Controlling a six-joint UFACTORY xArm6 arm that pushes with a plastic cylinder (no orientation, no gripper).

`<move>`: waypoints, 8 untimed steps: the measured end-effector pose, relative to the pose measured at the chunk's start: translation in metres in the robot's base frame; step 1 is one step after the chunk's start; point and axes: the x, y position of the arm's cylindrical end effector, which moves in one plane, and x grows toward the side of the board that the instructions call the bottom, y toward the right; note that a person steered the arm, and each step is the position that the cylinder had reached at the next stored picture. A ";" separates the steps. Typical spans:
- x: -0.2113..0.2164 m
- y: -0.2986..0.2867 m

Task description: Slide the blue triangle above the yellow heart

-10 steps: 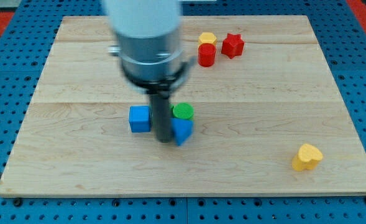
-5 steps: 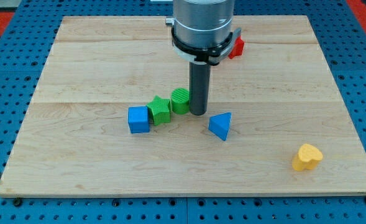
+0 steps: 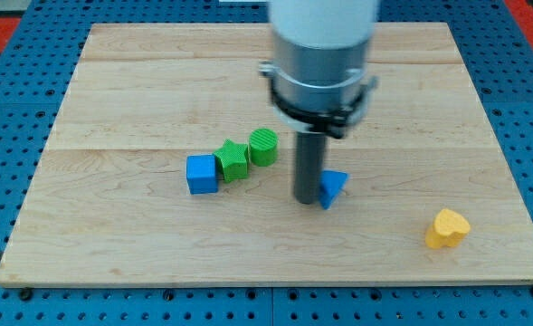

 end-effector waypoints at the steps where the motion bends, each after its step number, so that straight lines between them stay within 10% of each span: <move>1: 0.001 0.038; 8: -0.025 0.077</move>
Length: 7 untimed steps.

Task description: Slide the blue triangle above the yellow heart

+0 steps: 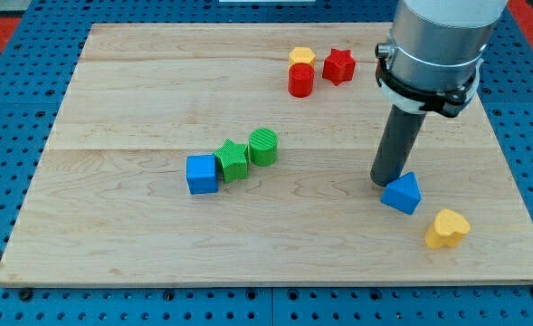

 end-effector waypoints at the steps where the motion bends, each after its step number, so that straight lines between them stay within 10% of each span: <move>1: 0.000 0.012; 7: 0.027 0.002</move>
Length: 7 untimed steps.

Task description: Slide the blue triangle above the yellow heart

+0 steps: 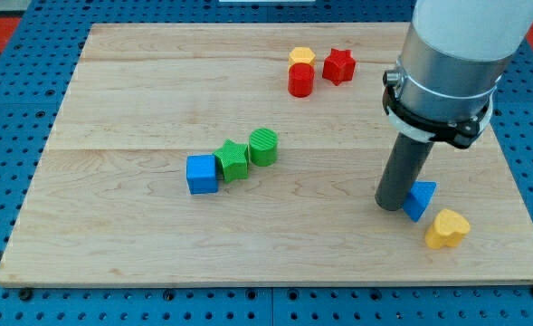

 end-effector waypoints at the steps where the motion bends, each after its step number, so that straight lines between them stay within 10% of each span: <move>1: -0.003 0.013; 5: 0.000 0.039; 7: -0.006 -0.041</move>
